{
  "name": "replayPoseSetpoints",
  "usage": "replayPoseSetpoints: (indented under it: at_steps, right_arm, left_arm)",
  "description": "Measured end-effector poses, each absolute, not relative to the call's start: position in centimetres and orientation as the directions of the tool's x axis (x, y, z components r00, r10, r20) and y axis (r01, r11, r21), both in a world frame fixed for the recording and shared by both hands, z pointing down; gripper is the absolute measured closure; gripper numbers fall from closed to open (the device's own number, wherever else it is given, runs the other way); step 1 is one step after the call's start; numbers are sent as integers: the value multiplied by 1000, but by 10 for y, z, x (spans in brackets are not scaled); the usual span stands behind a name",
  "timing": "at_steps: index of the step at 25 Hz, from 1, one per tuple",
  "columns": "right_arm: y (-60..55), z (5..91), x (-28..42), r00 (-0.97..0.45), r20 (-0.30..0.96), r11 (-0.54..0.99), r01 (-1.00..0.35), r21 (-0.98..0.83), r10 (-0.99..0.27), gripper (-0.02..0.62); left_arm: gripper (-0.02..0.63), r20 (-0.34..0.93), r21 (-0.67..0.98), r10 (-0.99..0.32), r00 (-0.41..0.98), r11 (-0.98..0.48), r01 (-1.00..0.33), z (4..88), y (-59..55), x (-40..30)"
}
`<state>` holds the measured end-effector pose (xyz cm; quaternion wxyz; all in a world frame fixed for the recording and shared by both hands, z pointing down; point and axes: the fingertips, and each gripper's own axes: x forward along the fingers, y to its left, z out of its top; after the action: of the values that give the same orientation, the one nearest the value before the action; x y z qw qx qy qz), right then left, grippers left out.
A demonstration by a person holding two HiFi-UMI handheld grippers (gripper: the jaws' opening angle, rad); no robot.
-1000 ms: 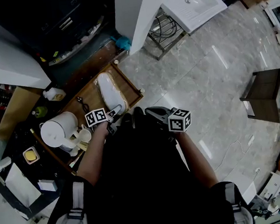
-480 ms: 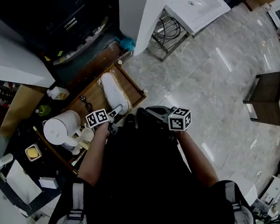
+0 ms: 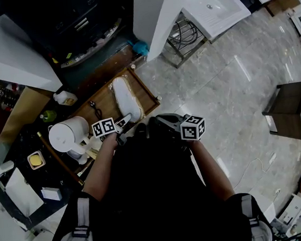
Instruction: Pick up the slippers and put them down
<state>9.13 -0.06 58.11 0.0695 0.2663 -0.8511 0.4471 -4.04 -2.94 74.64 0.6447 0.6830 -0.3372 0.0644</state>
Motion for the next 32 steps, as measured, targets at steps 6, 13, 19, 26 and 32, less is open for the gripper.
replayPoseSetpoints:
  at_steps: [6, 13, 19, 26, 32]
  right_arm:
    - [3, 580, 84, -852, 353, 468, -510, -722, -386, 588]
    - [7, 580, 72, -859, 349, 477, -501, -722, -374, 588]
    - [6, 580, 62, -863, 349, 491, -497, -716, -364, 588]
    - [4, 577, 50, -871, 355, 524, -488, -698, -338, 588]
    - [1, 572, 43, -876, 361, 553, -482, -679, -321, 589]
  left_arm:
    - [367, 488, 849, -429, 760, 30, -528, 736, -32, -52]
    - [548, 430, 871, -486, 761, 4, -490, 720, -31, -65]
    - [594, 384, 900, -503, 774, 19, -435, 713, -26, -73]
    - [594, 297, 937, -511, 807, -7, -349, 695, -23, -69]
    - [594, 238, 954, -510, 827, -37, -298, 679, -20, -62]
